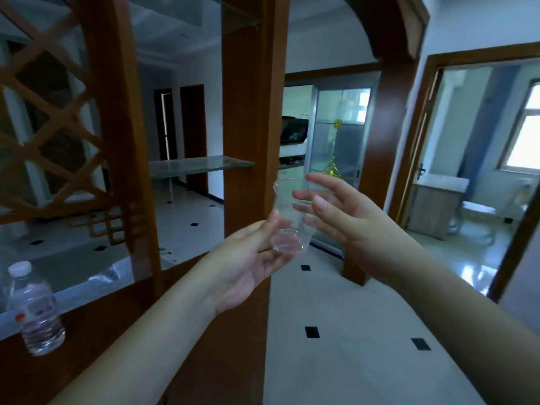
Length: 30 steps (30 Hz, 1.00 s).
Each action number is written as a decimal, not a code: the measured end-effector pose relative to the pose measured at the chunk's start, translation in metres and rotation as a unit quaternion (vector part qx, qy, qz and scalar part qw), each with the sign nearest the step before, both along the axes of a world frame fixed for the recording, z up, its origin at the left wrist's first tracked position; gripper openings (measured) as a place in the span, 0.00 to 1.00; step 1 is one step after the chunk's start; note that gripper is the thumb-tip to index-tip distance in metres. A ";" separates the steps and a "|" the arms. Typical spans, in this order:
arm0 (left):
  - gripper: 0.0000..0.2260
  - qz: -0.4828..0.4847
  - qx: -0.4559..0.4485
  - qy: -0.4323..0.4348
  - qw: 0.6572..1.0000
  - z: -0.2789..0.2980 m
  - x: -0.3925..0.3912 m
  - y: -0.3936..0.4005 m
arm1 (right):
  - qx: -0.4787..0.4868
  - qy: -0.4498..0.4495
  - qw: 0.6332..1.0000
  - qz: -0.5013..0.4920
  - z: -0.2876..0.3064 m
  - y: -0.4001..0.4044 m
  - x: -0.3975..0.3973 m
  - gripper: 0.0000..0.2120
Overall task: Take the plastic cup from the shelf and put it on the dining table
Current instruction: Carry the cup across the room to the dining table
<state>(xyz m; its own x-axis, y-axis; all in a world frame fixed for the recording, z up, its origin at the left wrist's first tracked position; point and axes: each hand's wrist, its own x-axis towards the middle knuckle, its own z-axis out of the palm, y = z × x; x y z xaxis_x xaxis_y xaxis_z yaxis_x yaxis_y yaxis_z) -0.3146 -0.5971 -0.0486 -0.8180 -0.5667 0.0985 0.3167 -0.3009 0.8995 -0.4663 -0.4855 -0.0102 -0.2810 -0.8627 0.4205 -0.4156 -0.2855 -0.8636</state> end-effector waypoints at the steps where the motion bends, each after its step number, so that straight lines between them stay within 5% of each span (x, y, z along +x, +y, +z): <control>1: 0.18 -0.012 0.002 -0.002 1.000 -0.001 -0.012 0.009 | -0.001 0.001 1.000 -0.011 -0.002 0.014 -0.010 0.32; 12: 0.21 -0.183 0.035 -0.022 0.982 -0.008 -0.169 0.172 | 0.009 -0.017 0.983 -0.182 -0.015 0.218 -0.118 0.26; 20: 0.20 -0.268 0.069 -0.059 0.959 -0.023 -0.260 0.297 | 0.005 -0.041 0.957 -0.287 -0.025 0.364 -0.173 0.34; 30: 0.24 -0.378 0.069 -0.093 0.918 -0.034 -0.338 0.409 | 0.008 -0.079 0.917 -0.390 -0.039 0.485 -0.208 0.30</control>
